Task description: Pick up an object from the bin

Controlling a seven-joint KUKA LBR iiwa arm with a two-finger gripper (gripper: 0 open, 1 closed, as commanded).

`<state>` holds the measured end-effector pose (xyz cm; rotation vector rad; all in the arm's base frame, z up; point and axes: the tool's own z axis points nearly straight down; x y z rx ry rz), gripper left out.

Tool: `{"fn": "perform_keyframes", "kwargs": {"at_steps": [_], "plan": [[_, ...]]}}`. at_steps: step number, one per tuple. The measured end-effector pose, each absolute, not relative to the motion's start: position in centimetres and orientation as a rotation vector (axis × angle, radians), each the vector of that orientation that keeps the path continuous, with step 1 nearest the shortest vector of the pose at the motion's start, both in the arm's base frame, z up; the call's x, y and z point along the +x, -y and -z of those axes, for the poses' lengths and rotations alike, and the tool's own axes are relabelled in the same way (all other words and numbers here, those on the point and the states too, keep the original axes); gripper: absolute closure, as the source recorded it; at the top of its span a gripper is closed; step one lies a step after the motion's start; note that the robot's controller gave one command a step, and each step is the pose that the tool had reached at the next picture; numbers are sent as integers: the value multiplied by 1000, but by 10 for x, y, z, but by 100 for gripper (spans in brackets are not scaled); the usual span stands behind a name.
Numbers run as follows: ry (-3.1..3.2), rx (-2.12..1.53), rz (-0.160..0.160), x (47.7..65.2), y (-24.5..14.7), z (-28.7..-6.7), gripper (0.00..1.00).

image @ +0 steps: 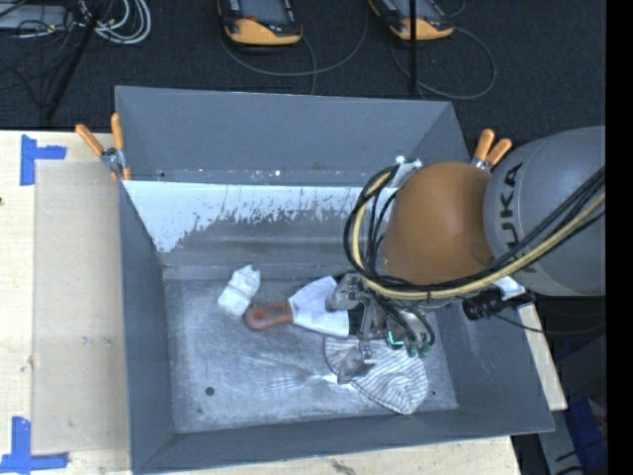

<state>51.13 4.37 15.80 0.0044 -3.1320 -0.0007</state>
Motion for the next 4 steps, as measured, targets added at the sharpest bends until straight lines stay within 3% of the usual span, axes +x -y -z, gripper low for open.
{"fn": "perform_keyframes", "kwargs": {"at_steps": [1,2,3,4], "plan": [[3139,2,1,513,-44,-161,0],[3121,284,-1,529,-51,-78,100],[3121,284,0,529,-51,-78,100],[3120,290,0,526,-55,-116,100]]}}
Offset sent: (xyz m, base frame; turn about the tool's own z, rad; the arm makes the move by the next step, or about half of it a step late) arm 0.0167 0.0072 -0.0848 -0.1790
